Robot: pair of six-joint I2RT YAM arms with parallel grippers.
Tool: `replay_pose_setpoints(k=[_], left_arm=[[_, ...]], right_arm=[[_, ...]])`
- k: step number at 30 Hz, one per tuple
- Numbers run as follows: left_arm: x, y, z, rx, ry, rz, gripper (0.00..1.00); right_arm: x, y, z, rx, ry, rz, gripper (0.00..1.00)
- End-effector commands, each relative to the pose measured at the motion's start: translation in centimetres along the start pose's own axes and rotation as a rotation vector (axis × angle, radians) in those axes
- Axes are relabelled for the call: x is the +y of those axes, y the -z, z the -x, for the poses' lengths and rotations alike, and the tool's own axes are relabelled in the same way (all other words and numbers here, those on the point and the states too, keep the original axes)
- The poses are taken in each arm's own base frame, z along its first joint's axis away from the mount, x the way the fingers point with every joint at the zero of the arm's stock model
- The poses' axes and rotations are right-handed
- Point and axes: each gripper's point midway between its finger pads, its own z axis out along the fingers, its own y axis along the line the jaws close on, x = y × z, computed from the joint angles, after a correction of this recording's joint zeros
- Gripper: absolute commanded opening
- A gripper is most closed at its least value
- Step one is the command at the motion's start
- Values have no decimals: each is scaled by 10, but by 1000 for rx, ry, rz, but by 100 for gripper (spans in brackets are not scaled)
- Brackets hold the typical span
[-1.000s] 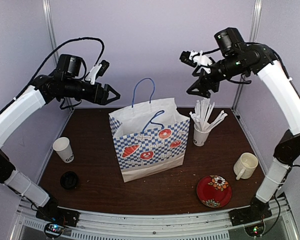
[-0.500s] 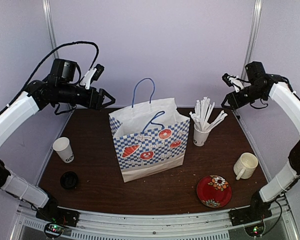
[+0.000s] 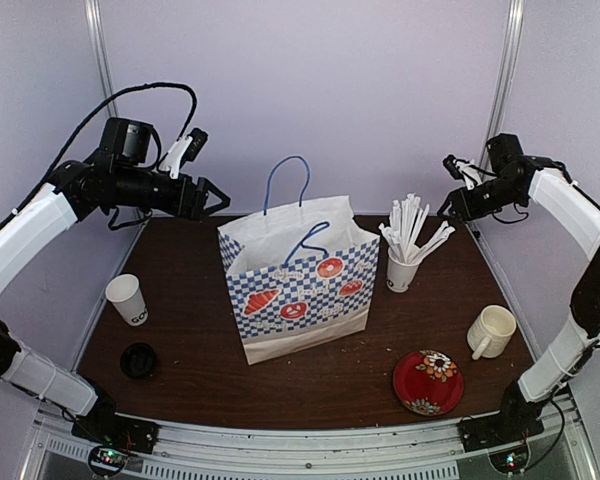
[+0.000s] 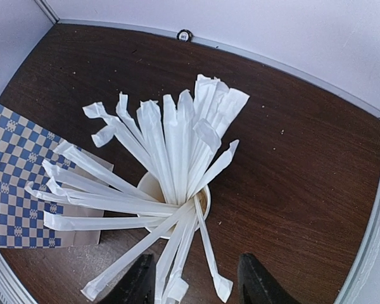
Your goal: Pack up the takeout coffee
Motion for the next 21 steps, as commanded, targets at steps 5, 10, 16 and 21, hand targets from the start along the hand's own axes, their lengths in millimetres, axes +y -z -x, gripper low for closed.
replay_pose_setpoints(k=[5, 10, 16, 21], left_arm=[[-2, 7, 3, -22, 5, -3, 76], [-2, 5, 2, -19, 9, -8, 76], [-3, 4, 0, -13, 13, -13, 76], [-3, 5, 0, -13, 12, -15, 76]], right_arm=[[3, -18, -12, 38, -32, 54, 37], [5, -17, -14, 37, -31, 65, 30], [7, -16, -18, 44, -43, 72, 30], [9, -18, -22, 53, -49, 82, 21]])
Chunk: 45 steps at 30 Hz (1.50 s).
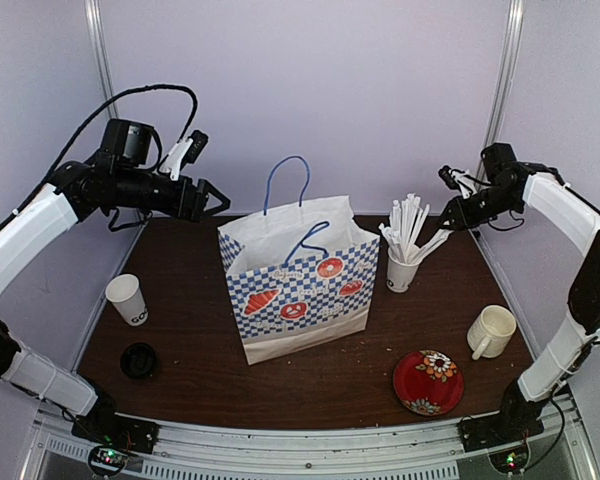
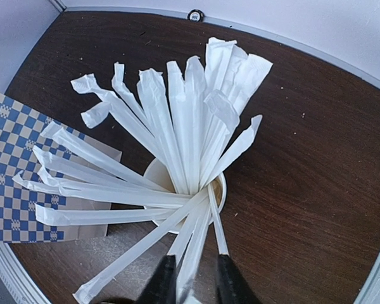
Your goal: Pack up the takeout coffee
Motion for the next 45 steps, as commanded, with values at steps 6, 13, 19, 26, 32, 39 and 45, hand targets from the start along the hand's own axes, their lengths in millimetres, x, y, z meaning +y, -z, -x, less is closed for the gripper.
replay_pose_setpoints(k=[6, 13, 19, 26, 32, 39, 45], left_arm=[[-3, 5, 0, -15, 4, -14, 76], [-2, 4, -1, -12, 2, -12, 76], [-2, 1, 0, -10, -4, -14, 76], [-1, 2, 4, -9, -9, -5, 76], [0, 5, 6, -14, -9, 8, 76], [1, 7, 8, -20, -7, 17, 76], [2, 9, 5, -18, -7, 27, 76]], right_arm=[[15, 21, 9, -53, 1, 25, 5], [30, 70, 30, -132, 46, -23, 0], [51, 125, 46, -213, 95, -62, 0], [78, 181, 60, -321, 138, -69, 0], [117, 223, 76, -432, 212, 29, 0], [185, 239, 88, -482, 259, 452, 0], [234, 199, 77, -354, 350, 602, 0]])
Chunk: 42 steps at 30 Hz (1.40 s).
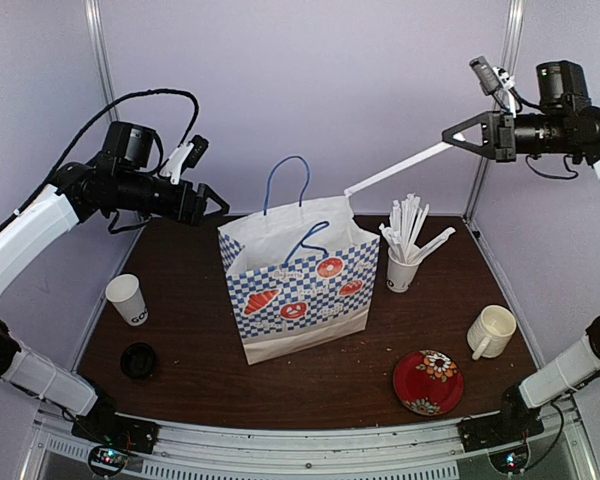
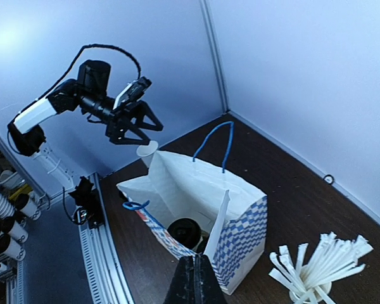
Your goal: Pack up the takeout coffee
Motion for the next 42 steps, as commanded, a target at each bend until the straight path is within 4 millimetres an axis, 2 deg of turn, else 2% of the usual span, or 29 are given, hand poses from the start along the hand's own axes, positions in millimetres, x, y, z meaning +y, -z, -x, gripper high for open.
replay_pose_setpoints(k=[1, 5, 13, 17, 19, 20, 21, 22, 24, 26, 28, 30, 31, 33, 36, 38, 40, 42], left_arm=[[-1, 12, 14, -51, -17, 14, 77], [-1, 12, 13, -51, -16, 13, 77], [-1, 12, 3, -38, -12, 13, 77], [0, 12, -2, -30, -13, 14, 77], [1, 10, -5, -22, -13, 15, 77], [1, 9, -6, -17, -12, 15, 77], [1, 8, -7, -13, -13, 13, 77], [2, 7, -8, -9, -15, 12, 77], [2, 4, -10, 0, -16, 12, 77], [3, 2, -10, 3, -19, 12, 77], [3, 2, -9, 4, -23, 14, 77], [4, 1, -7, 2, -31, 18, 77], [5, 1, -7, 1, -33, 21, 77], [5, 1, -5, -1, -40, 24, 77], [5, 2, -3, -7, -42, 25, 77], [5, 1, -2, -10, -45, 25, 77], [6, 1, -1, -10, -46, 28, 77], [6, 0, -1, -9, -49, 27, 77]], right_arm=[[32, -44, -15, 88, 8, 188, 0], [47, -92, -34, 196, 30, 264, 0], [56, -176, -65, 328, 4, 371, 0], [74, -210, -91, 412, -28, 444, 0], [78, -219, -101, 446, -21, 444, 0], [78, -222, -105, 458, -20, 437, 6], [76, -222, -107, 469, -19, 427, 21], [73, -221, -107, 477, -7, 411, 37], [67, -211, -101, 480, 47, 369, 52], [52, -192, -84, 436, 82, 306, 58], [29, -168, -66, 381, 80, 231, 60], [-3, -141, -52, 331, 49, 138, 60], [-35, -126, -51, 312, 2, 58, 60], [-85, -96, -54, 270, -69, -105, 54], [-156, -46, -80, 242, -174, -383, 50], [-188, -22, -106, 238, -277, -483, 50], [-207, -8, -137, 275, -363, -527, 56], [-211, -8, -163, 330, -419, -513, 59]])
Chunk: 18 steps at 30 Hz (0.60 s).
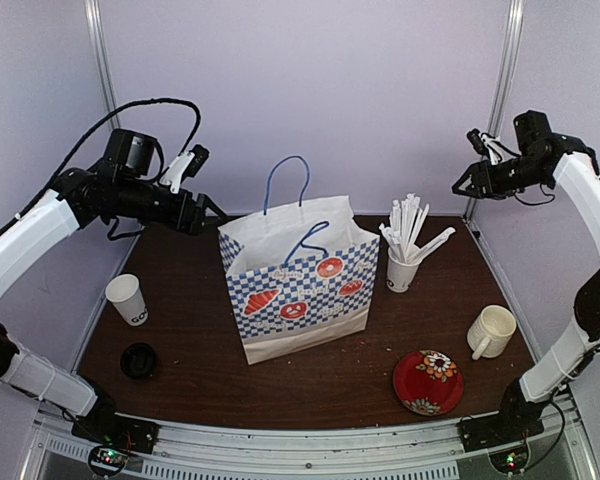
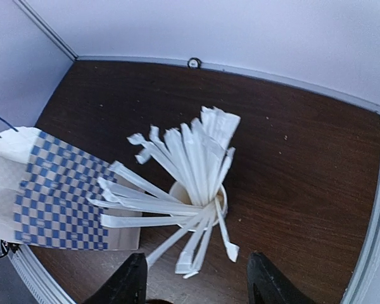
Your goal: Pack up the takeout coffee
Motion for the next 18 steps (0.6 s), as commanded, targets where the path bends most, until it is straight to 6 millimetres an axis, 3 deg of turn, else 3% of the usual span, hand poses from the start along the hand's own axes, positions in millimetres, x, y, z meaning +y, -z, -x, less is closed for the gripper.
replay_pose_setpoints(k=[1, 8, 18], left_arm=[[1, 4, 17, -47, -32, 11, 77], [1, 6, 16, -44, -32, 11, 77], [1, 7, 12, -39, -26, 18, 77]], right_arm=[[-35, -27, -36, 95, -106, -43, 59], [-61, -52, -65, 162, -157, -86, 55], [-61, -79, -77, 218, -206, 9, 39]])
